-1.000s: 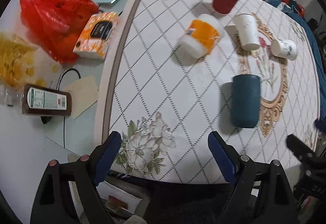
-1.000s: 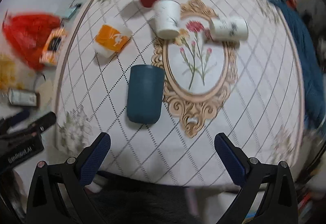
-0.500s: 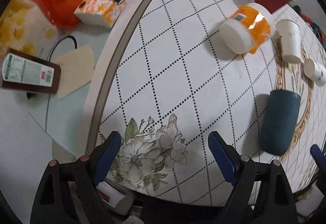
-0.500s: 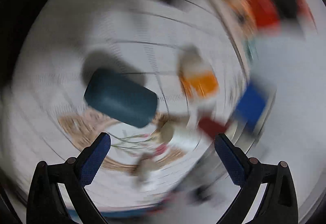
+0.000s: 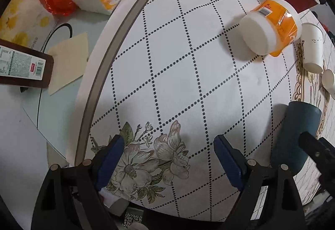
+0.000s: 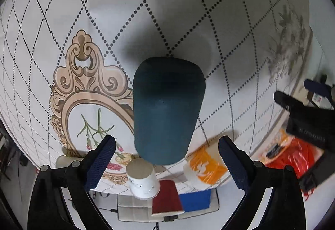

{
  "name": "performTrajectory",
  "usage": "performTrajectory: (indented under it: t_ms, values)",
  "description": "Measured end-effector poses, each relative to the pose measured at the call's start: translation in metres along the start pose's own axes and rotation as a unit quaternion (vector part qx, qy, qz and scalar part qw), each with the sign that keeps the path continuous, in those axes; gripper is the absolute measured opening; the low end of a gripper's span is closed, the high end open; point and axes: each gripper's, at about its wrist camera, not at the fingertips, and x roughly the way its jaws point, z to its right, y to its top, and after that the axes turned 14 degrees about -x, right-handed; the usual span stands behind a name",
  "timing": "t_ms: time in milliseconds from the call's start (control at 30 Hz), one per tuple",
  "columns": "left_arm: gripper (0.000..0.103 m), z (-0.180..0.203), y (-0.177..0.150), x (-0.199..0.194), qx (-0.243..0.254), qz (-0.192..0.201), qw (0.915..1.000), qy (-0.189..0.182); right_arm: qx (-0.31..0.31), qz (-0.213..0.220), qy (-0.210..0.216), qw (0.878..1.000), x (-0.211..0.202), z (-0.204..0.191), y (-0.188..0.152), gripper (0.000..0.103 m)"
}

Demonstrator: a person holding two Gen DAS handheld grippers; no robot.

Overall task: Flip cup upside down
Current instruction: 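Bring the right gripper to the mug and grasp its base, then rotate the mug upside down with the right gripper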

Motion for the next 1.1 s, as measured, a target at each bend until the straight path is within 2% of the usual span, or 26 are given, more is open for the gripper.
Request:
performTrajectory:
  t_ms: [300, 533, 633, 733, 1100]
  values:
    - [0.088, 0.006, -0.001, 0.004, 0.004, -0.003, 1.0, 0.0, -0.035, 0.012, 0.005, 0.999, 0.027, -0.002, 0.002, 0.098]
    - [0.088, 0.016, 0.003, 0.004, 0.007, -0.007, 1.0, 0.002, -0.033, 0.022, 0.001, 0.999, 0.032, 0.0, 0.004, 0.097]
    - [0.088, 0.017, 0.008, 0.003, 0.007, -0.009, 0.9999, 0.002, -0.024, 0.021, -0.003, 0.999, 0.032, 0.007, 0.013, 0.089]
    - [0.087, 0.015, 0.009, 0.004, 0.008, -0.01, 0.9999, 0.002, -0.01, 0.017, 0.003, 1.0, 0.04, 0.012, 0.014, 0.072]
    - [0.087, 0.011, 0.008, 0.007, 0.009, -0.01, 0.9999, 0.005, 0.017, 0.028, -0.017, 0.999, 0.041, 0.015, 0.01, 0.072]
